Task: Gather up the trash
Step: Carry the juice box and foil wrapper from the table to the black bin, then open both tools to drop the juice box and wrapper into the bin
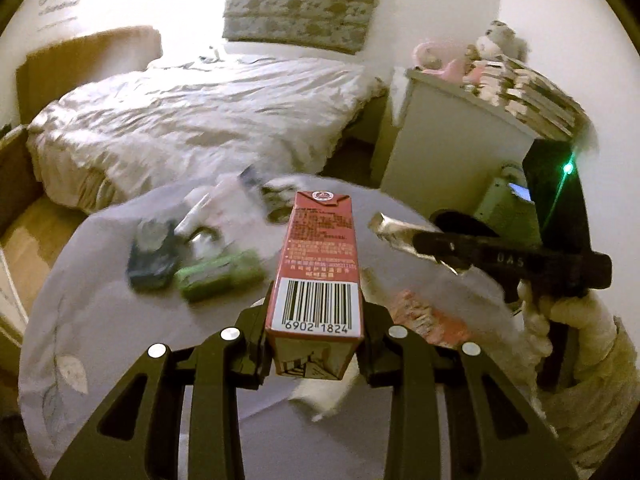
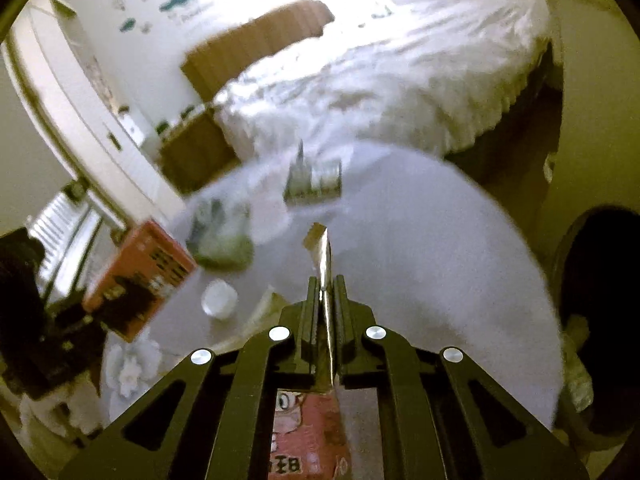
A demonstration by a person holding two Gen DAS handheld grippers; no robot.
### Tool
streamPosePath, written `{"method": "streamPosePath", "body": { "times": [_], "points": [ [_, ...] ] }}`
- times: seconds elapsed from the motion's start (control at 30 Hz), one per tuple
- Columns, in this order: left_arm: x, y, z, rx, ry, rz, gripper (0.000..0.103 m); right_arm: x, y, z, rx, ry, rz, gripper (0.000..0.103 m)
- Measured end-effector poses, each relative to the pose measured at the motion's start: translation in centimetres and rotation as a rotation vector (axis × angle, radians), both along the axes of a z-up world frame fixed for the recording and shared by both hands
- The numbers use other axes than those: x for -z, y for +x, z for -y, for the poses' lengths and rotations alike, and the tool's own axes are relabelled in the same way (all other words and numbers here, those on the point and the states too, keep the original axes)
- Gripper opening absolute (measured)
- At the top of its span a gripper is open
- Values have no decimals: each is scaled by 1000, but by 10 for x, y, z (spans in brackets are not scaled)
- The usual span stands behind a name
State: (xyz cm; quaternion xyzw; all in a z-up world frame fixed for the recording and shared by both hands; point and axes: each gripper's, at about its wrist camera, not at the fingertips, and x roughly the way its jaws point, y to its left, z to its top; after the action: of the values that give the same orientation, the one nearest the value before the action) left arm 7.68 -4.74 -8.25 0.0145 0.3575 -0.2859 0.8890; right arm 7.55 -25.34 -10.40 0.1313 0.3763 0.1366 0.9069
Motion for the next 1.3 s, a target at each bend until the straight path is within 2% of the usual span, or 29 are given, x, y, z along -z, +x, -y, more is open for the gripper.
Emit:
{"method": "streamPosePath", "body": {
  "times": [0.27,0.47,0.63,0.87,1.3],
  "points": [
    [-33,-9,79,120,-36,63,32,-53,-44,50,139,-23,167,8],
    [-43,-14,145,222,-53,80,32,-62,-75,105,270,-36,197,8],
    [-40,-20,196,305,-48,85,32,-54,-93,153,378,-19,178,8],
    [-27,-23,244,374,-31,67,32,-31,-109,207,493,12,135,8],
    [11,-14,297,432,27,5,32,18,-106,248,574,59,39,8]
  ]
}}
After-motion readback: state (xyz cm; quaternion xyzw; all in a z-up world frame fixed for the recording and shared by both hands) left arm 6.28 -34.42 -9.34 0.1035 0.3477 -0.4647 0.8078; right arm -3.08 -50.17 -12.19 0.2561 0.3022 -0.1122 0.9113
